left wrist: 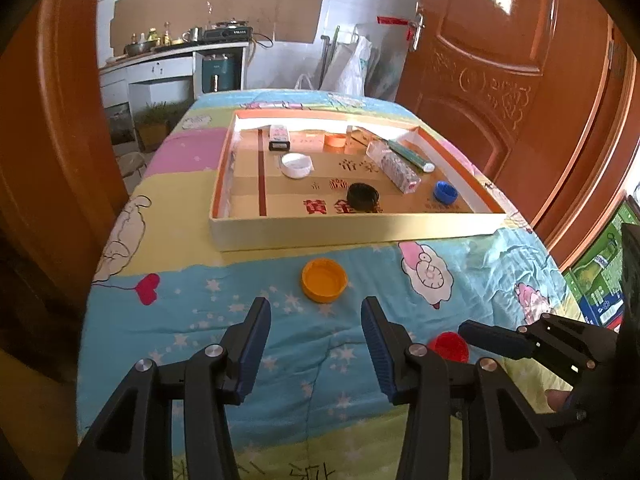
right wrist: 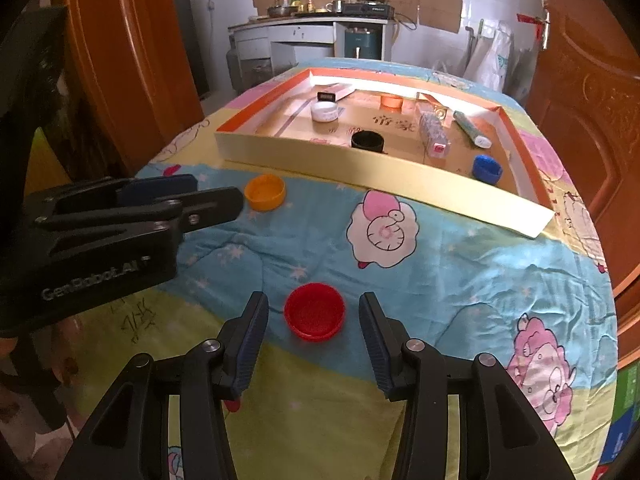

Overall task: Organize rigid objects
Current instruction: 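Grasp the orange cap with the left tool while the right tool grasps the red cap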

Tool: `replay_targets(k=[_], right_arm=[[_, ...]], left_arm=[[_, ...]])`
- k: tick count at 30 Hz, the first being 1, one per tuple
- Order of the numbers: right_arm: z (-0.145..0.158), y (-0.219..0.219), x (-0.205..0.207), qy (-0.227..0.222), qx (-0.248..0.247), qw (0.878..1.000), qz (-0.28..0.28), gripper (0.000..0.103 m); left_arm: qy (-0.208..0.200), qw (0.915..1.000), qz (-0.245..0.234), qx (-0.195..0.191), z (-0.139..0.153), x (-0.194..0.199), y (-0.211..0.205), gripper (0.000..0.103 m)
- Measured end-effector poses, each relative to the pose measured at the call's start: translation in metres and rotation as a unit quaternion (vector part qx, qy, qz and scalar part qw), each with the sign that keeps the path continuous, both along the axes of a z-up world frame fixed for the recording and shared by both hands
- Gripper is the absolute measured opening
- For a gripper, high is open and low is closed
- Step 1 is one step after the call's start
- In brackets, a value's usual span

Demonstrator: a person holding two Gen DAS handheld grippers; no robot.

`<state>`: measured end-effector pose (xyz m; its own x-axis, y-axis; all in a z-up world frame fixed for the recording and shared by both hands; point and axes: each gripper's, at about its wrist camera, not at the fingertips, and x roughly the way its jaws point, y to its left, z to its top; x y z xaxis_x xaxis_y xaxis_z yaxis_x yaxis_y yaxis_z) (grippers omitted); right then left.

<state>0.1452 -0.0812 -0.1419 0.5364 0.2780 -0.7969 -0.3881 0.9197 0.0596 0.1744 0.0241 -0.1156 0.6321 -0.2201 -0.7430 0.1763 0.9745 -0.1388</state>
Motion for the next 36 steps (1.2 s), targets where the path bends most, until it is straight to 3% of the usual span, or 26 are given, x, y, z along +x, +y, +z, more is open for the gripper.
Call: replay_targets(k=[4, 6, 16, 18, 19, 36], right_arm=[[-0.003, 0.000, 0.000, -0.002, -0.004, 1.000, 0.002, 0.045], [-0.004, 0.000, 0.000, -0.007, -0.015, 1.000, -0.001, 0.031], [-0.004, -0.003, -0.001, -0.008, -0.003, 1.000, 0.000, 0.030], [-0.004, -0.004, -0.001, -0.008, -0.001, 1.000, -0.001, 0.030], [-0.004, -0.004, -0.001, -0.008, 0.001, 1.000, -0.001, 0.030], [0.012, -0.013, 0.004, -0.019, 0.015, 1.000, -0.015, 0.031]], left_arm=[[0.013, 0.9999, -0.002, 0.009, -0.009, 0.013, -0.007, 0.047], [0.018, 0.9997, -0.001, 0.014, -0.014, 0.019, -0.010, 0.047], [0.019, 0.9991, 0.000, 0.039, -0.024, 0.040, -0.022, 0.047], [0.015, 0.9988, 0.004, 0.046, -0.024, 0.038, -0.023, 0.042], [0.014, 0.9988, 0.005, 0.047, -0.023, 0.037, -0.023, 0.030], [-0.014, 0.9998, 0.007, 0.010, 0.009, 0.018, -0.016, 0.030]])
